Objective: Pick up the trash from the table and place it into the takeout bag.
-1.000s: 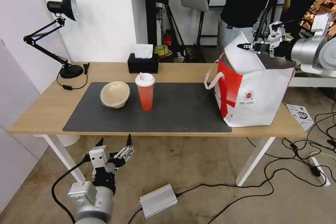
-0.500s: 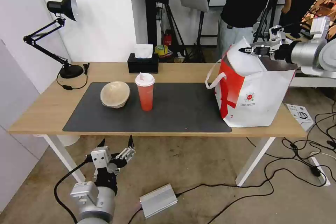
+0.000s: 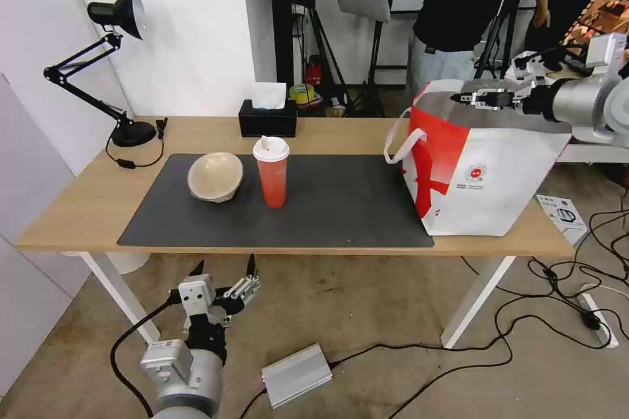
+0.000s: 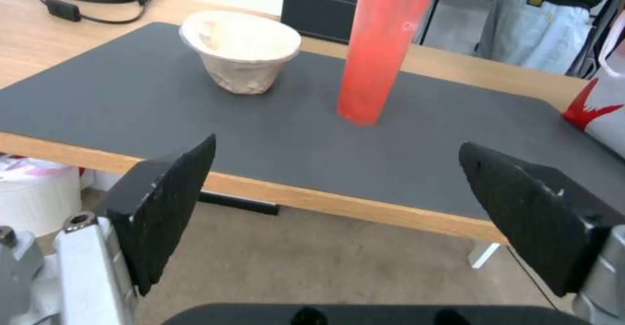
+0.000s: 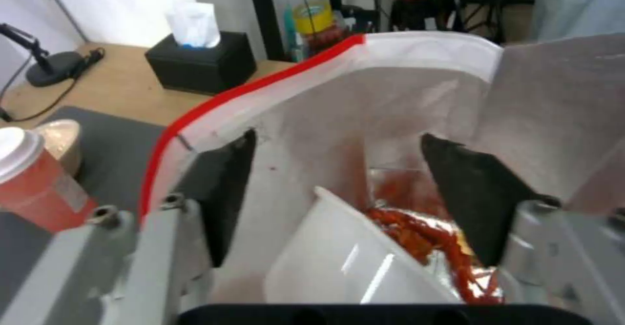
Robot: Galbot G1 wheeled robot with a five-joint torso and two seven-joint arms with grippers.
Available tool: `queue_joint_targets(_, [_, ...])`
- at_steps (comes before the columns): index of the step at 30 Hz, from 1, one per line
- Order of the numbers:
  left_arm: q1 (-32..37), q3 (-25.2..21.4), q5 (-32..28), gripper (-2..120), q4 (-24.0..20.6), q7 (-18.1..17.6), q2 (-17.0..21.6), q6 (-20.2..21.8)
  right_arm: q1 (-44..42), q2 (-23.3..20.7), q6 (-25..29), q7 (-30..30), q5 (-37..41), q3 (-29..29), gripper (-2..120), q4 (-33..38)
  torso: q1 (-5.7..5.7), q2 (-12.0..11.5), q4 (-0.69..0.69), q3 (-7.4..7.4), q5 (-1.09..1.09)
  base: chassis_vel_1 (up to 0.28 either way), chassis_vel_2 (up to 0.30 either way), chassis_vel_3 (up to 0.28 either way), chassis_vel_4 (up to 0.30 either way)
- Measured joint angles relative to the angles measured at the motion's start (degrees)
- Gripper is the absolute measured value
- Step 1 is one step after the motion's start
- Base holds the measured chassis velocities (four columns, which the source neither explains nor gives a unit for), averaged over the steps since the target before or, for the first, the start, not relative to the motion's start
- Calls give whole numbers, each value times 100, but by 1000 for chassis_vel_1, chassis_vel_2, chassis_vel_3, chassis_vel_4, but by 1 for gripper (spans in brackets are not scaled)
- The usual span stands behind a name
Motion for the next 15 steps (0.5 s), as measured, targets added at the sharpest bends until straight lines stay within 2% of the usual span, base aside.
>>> queue_joint_targets(2, [-1, 2, 0, 100, 0, 0, -2, 0, 0, -7, 0, 1, -15, -4, 73, 1, 0, 0, 0, 0, 0, 0, 0, 0, 0])
queue_joint_targets(3, [-1, 8, 0, 100, 0, 0, -6, 0, 0, -15, 0, 1, -40, -12, 80, 3, 0, 0, 0, 0, 0, 0, 0, 0, 0])
queue_joint_targets(5, [0, 11, 0, 100, 1, 0, -7, 0, 0, -19, 0, 1, -52, -15, 83, 3, 0, 0, 0, 0, 0, 0, 0, 0, 0])
queue_joint_targets(9, [19, -2, -1, 100, -1, -1, -4, 0, 1, -28, 0, -1, -90, -19, 99, 27, 0, 0, 0, 0, 0, 0, 0, 0, 0])
queue_joint_targets(15, [48, -26, -1, 100, -35, -1, -2, -2, -24, -29, 0, 6, -139, -10, 100, 93, 0, 0, 0, 0, 0, 0, 0, 0, 0])
